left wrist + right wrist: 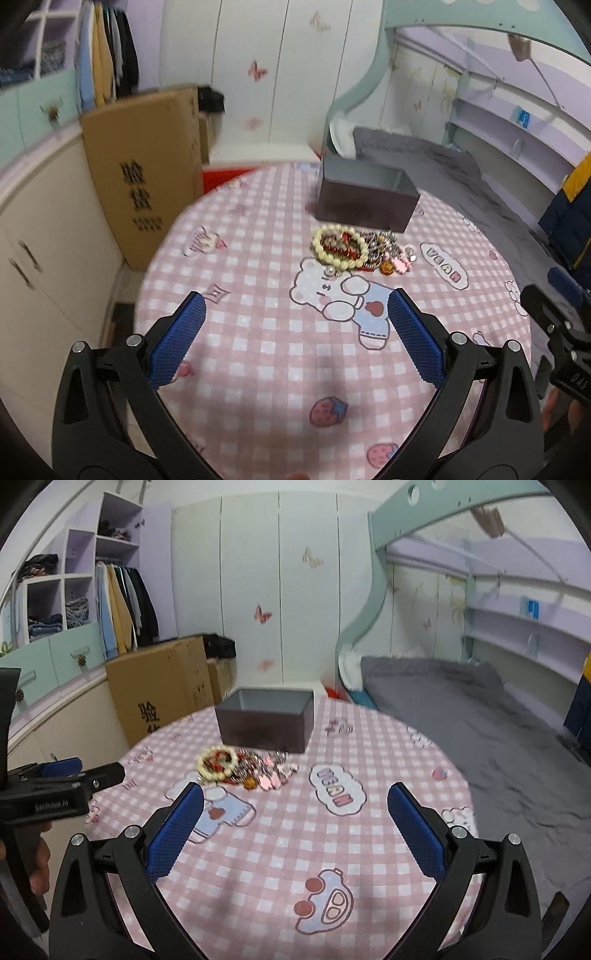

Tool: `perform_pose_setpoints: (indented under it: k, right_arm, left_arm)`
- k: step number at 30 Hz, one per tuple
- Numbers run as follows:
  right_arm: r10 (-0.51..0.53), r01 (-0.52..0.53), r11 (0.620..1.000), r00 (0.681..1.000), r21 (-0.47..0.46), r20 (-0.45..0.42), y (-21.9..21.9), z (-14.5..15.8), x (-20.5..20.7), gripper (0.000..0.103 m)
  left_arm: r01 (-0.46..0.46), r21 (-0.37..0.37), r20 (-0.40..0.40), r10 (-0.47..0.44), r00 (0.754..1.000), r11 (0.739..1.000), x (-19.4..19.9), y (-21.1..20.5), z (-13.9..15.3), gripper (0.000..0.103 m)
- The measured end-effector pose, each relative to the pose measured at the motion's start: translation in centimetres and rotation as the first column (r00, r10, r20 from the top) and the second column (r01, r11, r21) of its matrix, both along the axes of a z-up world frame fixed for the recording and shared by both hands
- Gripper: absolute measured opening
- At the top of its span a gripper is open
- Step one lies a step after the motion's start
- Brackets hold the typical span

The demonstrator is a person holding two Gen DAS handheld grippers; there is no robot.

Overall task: Organize jewelry
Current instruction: 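Grasp the cream bead bracelet with the left tool while the right tool grasps the red string bracelet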

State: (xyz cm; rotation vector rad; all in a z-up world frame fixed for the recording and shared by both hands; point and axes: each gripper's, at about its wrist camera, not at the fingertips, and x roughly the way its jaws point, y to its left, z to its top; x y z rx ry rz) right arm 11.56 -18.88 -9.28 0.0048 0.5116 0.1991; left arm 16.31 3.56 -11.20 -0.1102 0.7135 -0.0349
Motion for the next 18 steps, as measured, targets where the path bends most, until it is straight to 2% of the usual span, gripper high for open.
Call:
perform_pose_setpoints:
  k: [6,9,14,18]
  right_arm:
    - [0.008,-0.008,1.000,0.998,-0.006,-0.064,-0.8,-1.5,3.0,0.096]
    - [0.023,-0.024,1.000,0.996,-0.013,-0.089,-1.1,-2.1,4.8,0.096]
    - [0.041,-0.045,0.999,0.992,-0.024,-0.119,-1.0,-2.9,7.3,0.093]
    - [0.054,-0.059,0.998,0.989,-0.029,-0.137,-1.0,-3.4,8.5,0.093]
  left_arm:
    - [0.025,-0.019,-0.074,-0.026,0.997,1.000,5.4,0.3,-1.8,0.096]
    - [0.037,-0.023,-0.113,-0.039,0.993,0.999,8.4,0.3,-2.5,0.090]
    - [0.074,-0.011,-0.204,-0.075,0.976,0.997,12.7,-0.3,-4.7,0.069]
    - [0.096,-0.027,-0.229,-0.100,0.968,0.995,14.2,-0.2,-5.6,0.052]
